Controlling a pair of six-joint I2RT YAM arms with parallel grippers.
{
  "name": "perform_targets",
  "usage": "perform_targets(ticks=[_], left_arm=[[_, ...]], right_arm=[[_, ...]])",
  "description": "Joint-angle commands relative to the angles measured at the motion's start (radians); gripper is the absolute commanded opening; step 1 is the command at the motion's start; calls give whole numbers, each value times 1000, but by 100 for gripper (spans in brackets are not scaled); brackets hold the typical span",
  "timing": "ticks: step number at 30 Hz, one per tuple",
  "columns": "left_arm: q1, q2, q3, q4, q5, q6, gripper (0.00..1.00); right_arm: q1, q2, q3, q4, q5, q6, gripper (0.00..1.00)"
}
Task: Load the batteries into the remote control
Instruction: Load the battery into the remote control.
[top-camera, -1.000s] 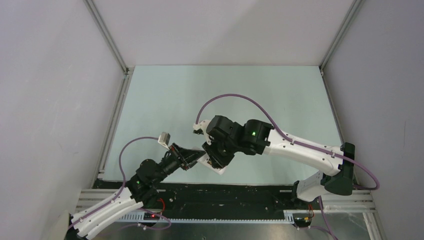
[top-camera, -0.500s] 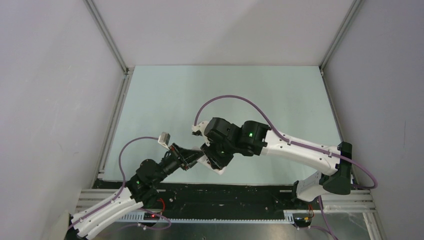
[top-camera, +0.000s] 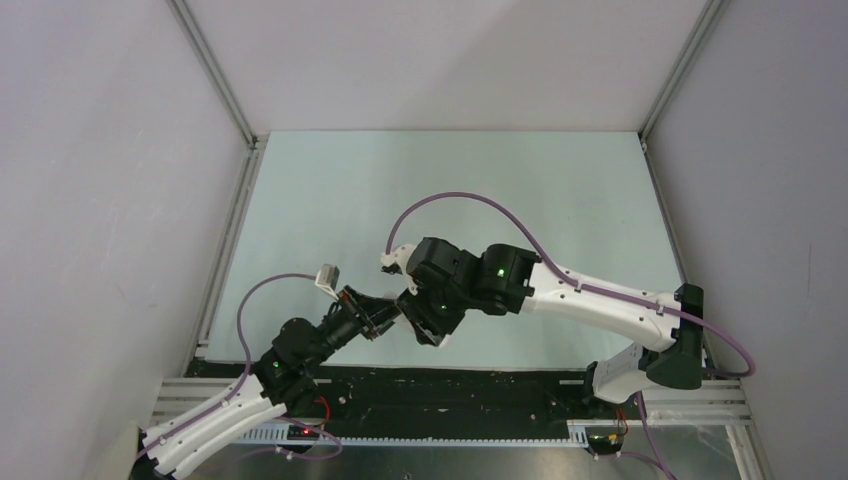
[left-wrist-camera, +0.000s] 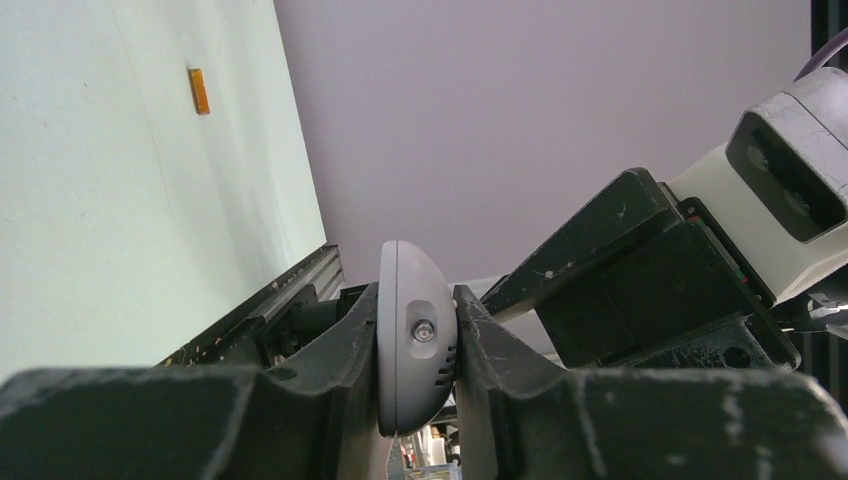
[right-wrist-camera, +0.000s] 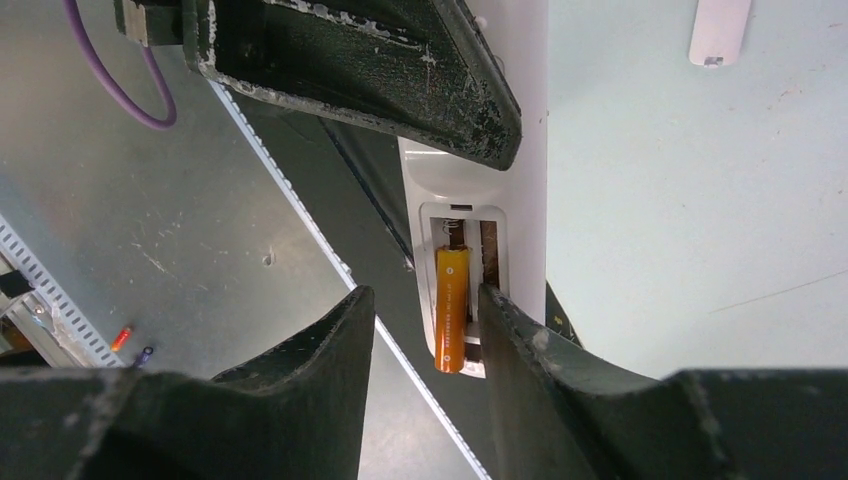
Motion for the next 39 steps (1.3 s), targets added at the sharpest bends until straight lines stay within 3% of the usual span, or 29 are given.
perform_targets(ticks=[1,14,21,28,32,39], left_arm=[[1,-1,48,55,21,-1,0],[0,21,67,56,31,0,0],[0,33,86,57,31,-4,0],[1,30,83,56,27,-5,0],[0,34,86,57,31,-4,0],[1,27,80,56,29,-8,0]], right_arm=[[1,-38,24,25,57,-3,48],[11,-226,-57,136,181,64,49],[42,-350,-232,149,182,179,24],[85,-393,-309,175,164,225,9],[89,-388,-313,195,156,216,4],[89,-368,-312,237,165,206,3]])
